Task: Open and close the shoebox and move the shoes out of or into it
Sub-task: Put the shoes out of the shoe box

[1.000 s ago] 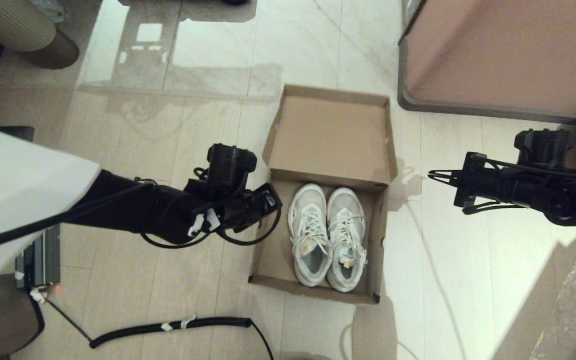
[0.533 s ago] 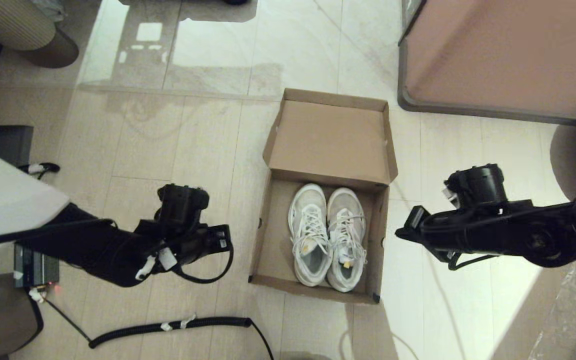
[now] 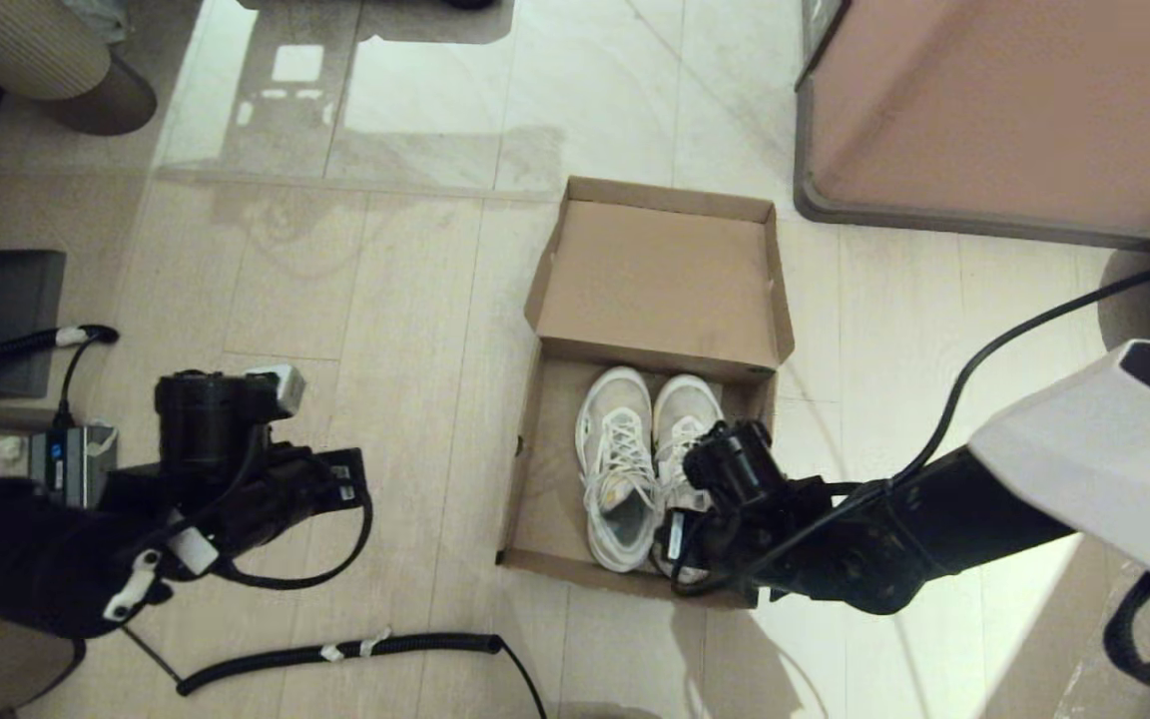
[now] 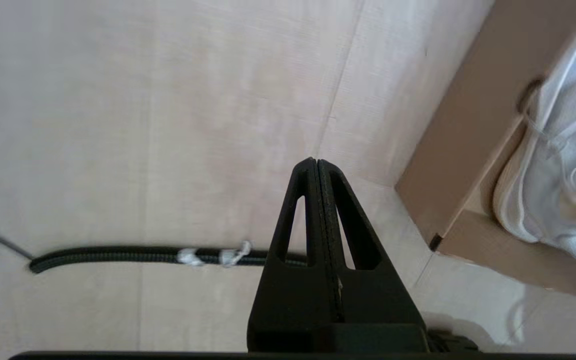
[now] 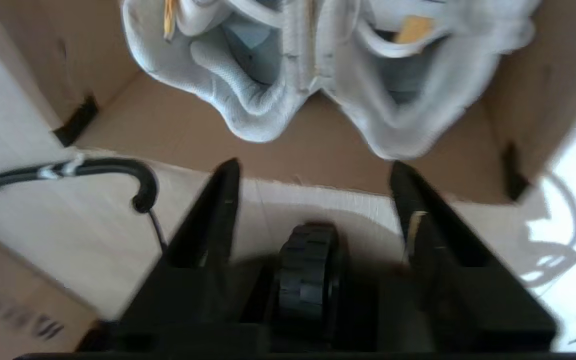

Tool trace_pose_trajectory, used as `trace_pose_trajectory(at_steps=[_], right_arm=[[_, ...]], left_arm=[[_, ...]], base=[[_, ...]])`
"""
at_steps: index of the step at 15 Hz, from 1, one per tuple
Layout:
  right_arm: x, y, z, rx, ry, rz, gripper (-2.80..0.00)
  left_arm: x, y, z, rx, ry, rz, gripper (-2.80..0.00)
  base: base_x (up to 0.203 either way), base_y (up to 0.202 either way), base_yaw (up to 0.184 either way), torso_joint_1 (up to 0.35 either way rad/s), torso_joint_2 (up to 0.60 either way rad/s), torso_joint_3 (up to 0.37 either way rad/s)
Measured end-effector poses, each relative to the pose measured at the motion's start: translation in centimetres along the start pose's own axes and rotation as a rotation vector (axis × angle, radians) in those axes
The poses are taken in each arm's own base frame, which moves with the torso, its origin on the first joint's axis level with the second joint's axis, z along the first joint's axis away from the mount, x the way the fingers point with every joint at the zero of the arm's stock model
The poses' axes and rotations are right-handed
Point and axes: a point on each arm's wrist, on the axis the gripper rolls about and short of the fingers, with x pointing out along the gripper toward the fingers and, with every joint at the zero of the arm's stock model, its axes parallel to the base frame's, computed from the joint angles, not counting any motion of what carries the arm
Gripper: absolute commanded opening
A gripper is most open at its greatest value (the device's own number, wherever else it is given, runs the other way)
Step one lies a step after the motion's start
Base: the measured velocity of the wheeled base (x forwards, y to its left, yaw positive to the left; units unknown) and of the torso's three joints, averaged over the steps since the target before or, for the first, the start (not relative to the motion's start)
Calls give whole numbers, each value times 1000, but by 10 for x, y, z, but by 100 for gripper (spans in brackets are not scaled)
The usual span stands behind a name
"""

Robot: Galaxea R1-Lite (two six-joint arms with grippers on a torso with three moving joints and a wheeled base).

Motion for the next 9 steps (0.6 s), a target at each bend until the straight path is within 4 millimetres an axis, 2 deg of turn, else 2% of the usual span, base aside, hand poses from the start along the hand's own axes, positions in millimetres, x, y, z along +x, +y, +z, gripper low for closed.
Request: trace_pose_trajectory(at_steps=[4,6,9], right_arm=[[31,21,-9,-56,-17,-3,0],[45,23,-9,-117,-60,-53,0],[56,18,-8,-145,-79,-100,0]], left_arm=[[-31,23,0,-33,-29,36,-280],[-43,27,-3,-43,-39,38,-280],[-54,34,-5,-59,-50,52,-280]], base=[[0,0,0,0,0,0],[0,0,0,0,0,0],[0,0,0,0,0,0]])
